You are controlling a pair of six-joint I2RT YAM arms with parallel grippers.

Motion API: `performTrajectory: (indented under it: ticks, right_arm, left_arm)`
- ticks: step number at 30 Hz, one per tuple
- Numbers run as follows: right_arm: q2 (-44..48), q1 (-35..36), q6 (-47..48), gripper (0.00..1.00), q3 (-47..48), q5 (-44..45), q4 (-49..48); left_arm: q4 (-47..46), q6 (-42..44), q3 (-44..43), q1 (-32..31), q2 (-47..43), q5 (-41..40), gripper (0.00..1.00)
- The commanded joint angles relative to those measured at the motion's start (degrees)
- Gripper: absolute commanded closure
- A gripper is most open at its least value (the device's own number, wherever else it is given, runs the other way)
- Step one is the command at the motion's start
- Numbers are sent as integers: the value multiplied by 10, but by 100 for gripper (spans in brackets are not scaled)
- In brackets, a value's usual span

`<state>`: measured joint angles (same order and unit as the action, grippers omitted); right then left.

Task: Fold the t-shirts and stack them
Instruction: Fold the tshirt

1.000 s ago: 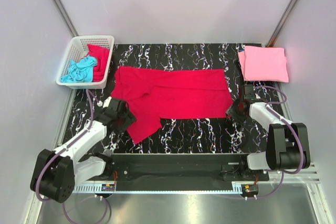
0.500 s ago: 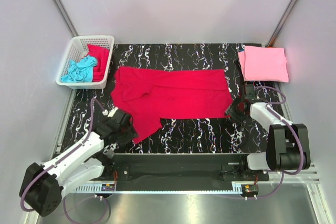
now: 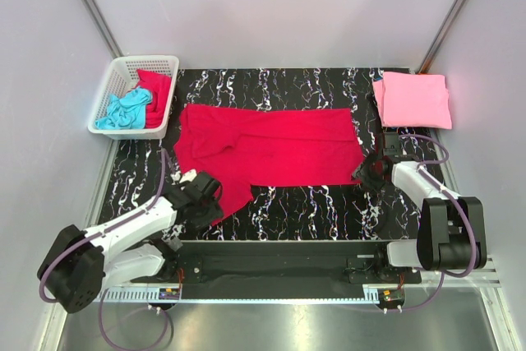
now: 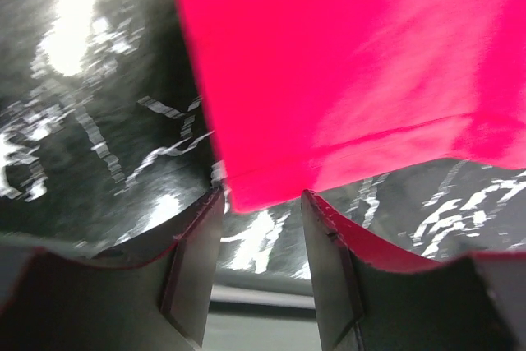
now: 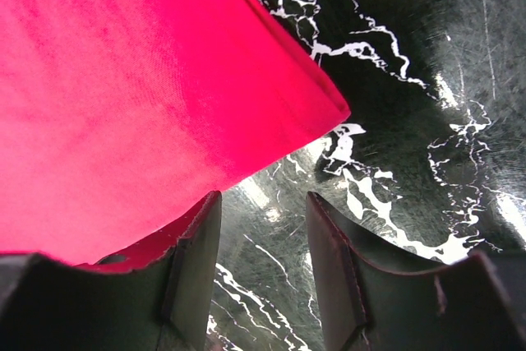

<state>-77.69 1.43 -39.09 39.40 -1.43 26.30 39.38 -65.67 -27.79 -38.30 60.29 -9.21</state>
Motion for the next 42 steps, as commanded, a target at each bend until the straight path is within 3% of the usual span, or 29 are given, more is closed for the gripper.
performTrajectory:
  ticks: [1,5,6,10,20,35,42]
  right_arm:
    - [25,-2,2,47,11,-11,-12]
    - [34,-3,3,47,10,-5,-9]
    - [35,-2,3,47,9,-5,-10]
    - [32,-3,2,48,11,-2,-9]
    - [25,-2,-5,48,14,2,-9]
    - [-11,-5,1,36,62,35,27]
    - [-74,-11,6,39,114,66,67]
  left_arm:
    - [-64,-5,2,-3,24,-5,51]
    - [-63,0,-5,-3,36,-2,65]
    - [-62,2,-4,-3,35,-1,78]
    - [-45,5,-3,-3,28,-10,100]
    - [21,-2,-21,-3,-13,-52,100]
    - [88,-5,-82,-3,-51,-122,100]
    - [89,2,-94,-3,-41,-121,100]
